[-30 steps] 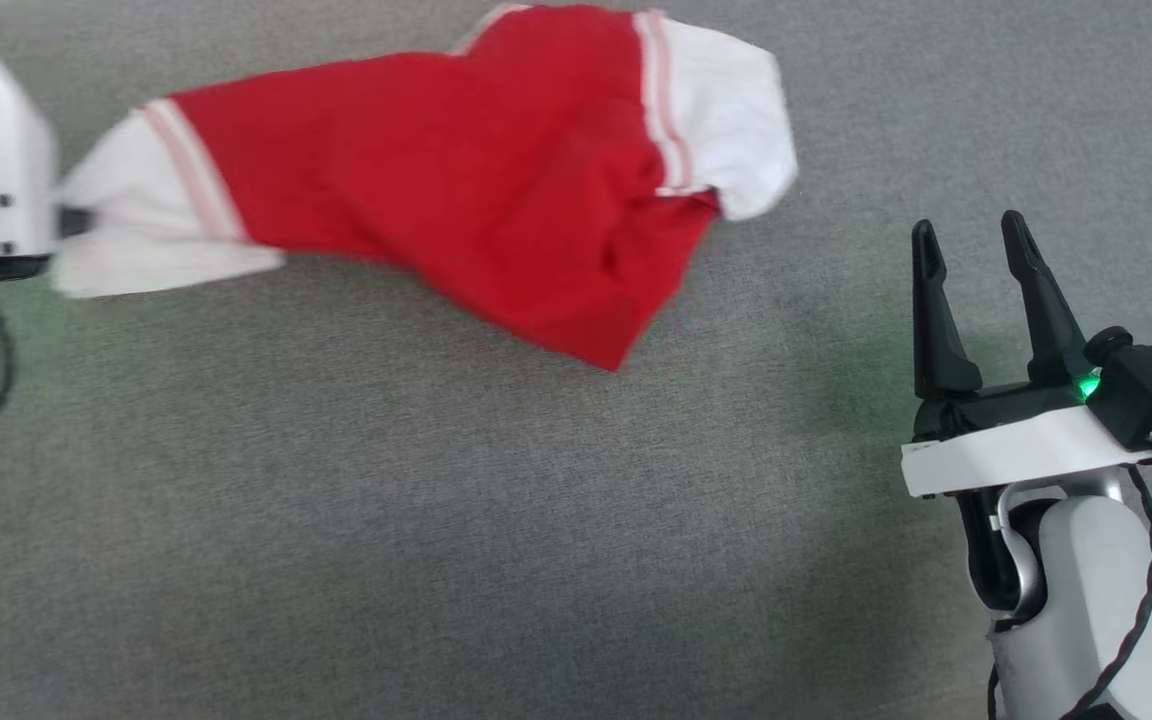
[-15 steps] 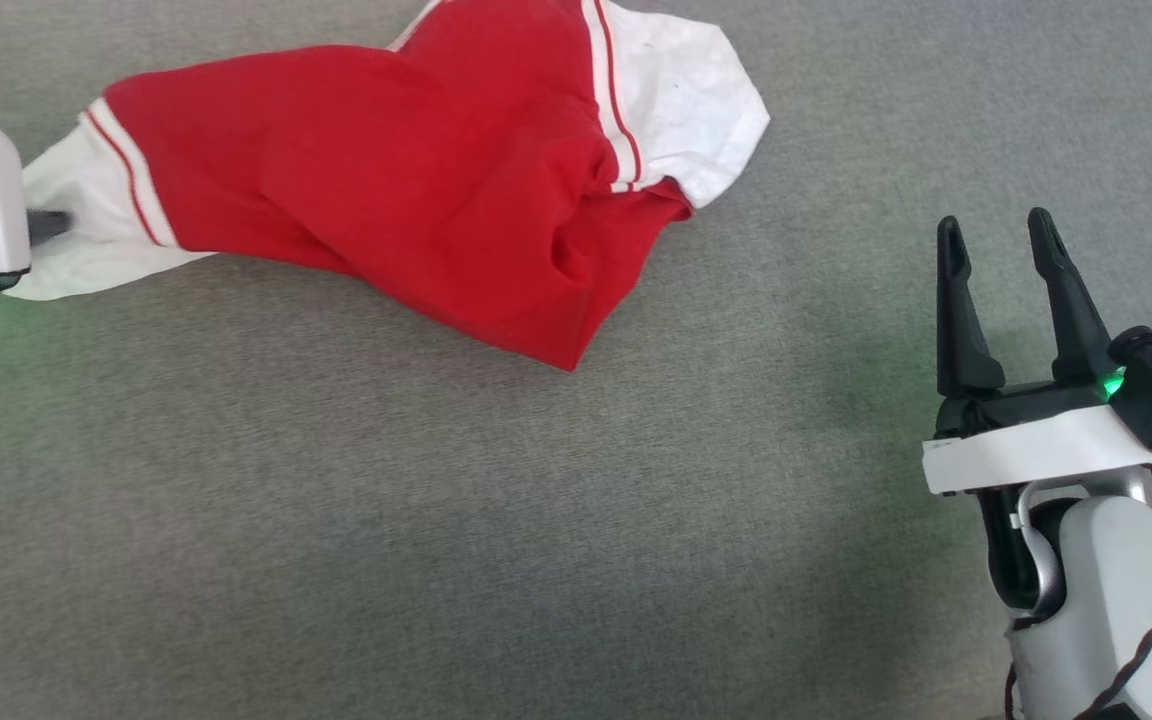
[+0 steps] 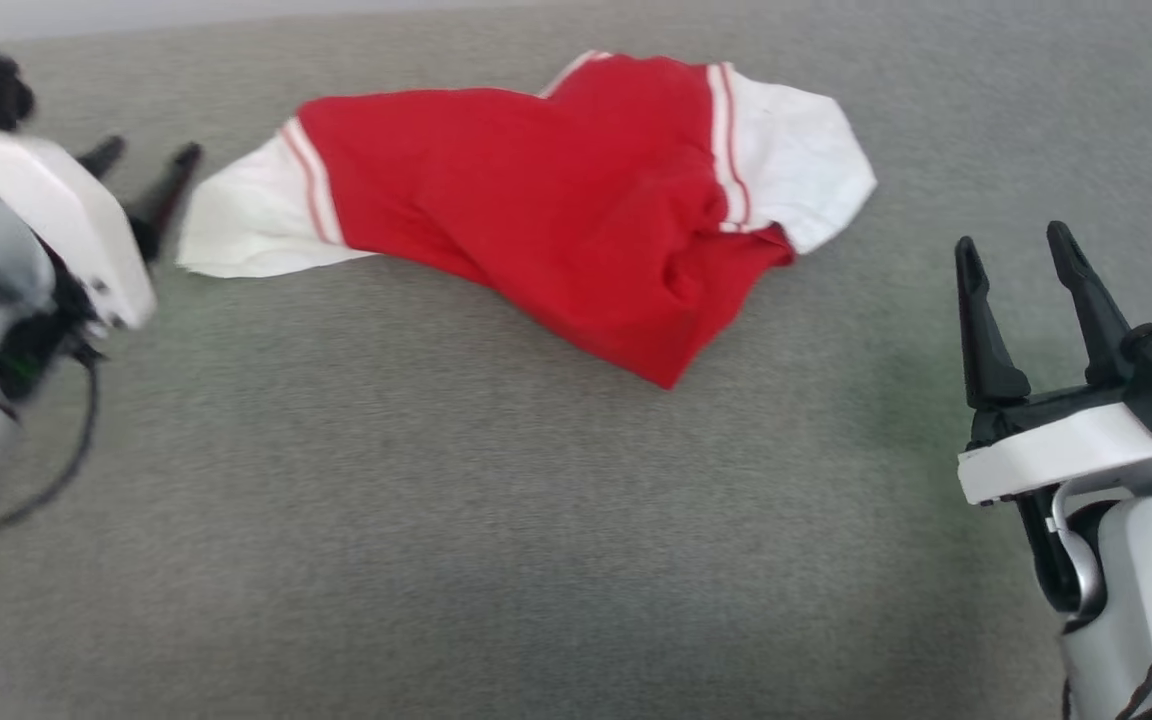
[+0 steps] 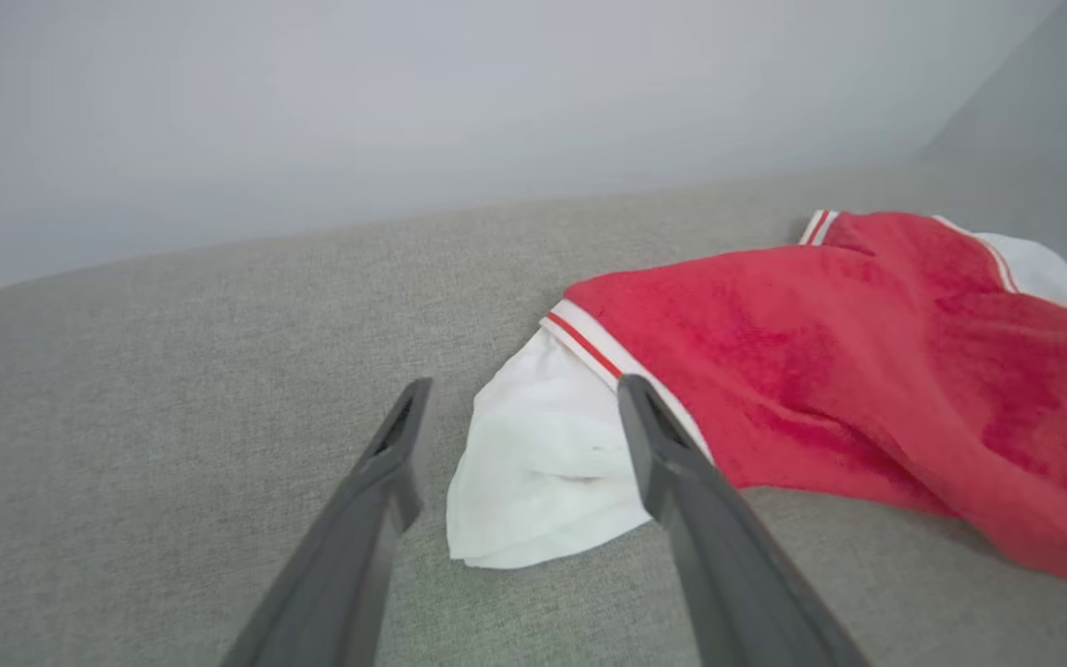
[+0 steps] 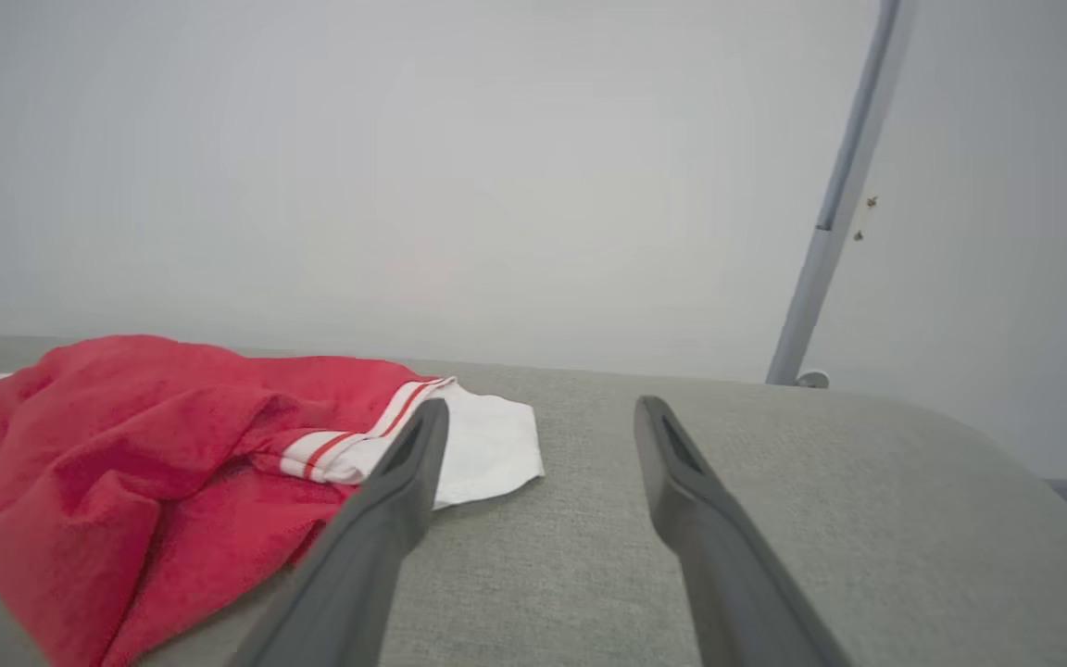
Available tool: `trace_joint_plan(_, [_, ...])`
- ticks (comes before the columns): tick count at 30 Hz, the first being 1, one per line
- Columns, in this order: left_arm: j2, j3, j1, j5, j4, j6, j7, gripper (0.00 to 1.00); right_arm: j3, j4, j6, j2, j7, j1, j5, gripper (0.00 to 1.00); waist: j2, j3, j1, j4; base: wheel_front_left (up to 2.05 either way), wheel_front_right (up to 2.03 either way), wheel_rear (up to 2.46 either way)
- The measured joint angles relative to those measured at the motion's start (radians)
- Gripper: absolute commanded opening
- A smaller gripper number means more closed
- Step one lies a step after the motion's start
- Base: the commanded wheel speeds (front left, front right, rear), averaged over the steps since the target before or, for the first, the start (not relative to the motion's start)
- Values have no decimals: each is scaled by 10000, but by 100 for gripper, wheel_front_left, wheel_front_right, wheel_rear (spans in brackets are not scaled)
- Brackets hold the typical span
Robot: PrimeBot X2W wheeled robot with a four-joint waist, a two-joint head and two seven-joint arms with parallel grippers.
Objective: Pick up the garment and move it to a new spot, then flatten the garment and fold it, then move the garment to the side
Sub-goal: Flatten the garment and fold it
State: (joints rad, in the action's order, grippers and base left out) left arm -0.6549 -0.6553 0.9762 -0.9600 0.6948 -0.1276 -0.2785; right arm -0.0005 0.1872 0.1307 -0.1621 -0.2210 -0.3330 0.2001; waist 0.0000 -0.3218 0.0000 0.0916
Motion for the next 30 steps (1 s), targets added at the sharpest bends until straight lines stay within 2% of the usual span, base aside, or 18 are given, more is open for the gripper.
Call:
trace_joint_plan(4, [341,54,-1347,196,-696,13,2320,100,353,2,0,-558,556,-148,-67,100,0,216,0,-518,0,0,0])
trace_joint_plan(8, [846,157,-2502,587,-1256,608,4552,100,849,33,0,-1277,1352,-612,111,100,0,351,0,-1046,0,0,0])
trace_joint_plan(10, [1118,257,-3042,811,-1559,936,5145,100,1108,134,0,-1749,1860,-908,276,100,0,383,0,-1310,0,0,0])
trace_joint_plan(13, [1557,552,-3900,1256,-2259,1434,5386,100,1559,297,0,-2464,2729,-1402,690,100,0,386,0,-1697,0,0,0])
trace_joint_plan(16, [2023,1432,-4644,2368,-3565,1866,5392,100,2151,527,2,-3404,4023,-1937,1068,100,0,311,0,-2084,0,0,0])
trace_joint_plan(19, [2479,2234,-5498,3427,-4579,2090,5396,100,2773,807,0,-4380,5482,-2627,1503,100,0,120,0,-2434,0,0,0])
trace_joint_plan(23, [3160,3152,-6136,4504,-5672,2038,5398,100,3415,1089,2,-5288,7166,-3947,2374,100,0,-355,0,-2790,0,0,0])
trace_joint_plan(24, [3524,3494,-6349,4922,-6029,1879,5400,100,3641,1289,2,-5645,7818,-4622,2803,100,0,-642,0,-2961,0,0,0])
trace_joint_plan(26, [3822,3760,-6448,5329,-6213,1668,5398,100,3946,1482,2,-6013,8383,-5306,3110,100,0,-945,0,-3140,0,0,0])
trace_joint_plan(30, [4395,4144,-6495,5772,-6335,1129,5400,100,4454,2031,2,-6381,9605,-6288,4061,100,0,-1509,0,-3539,0,0,0])
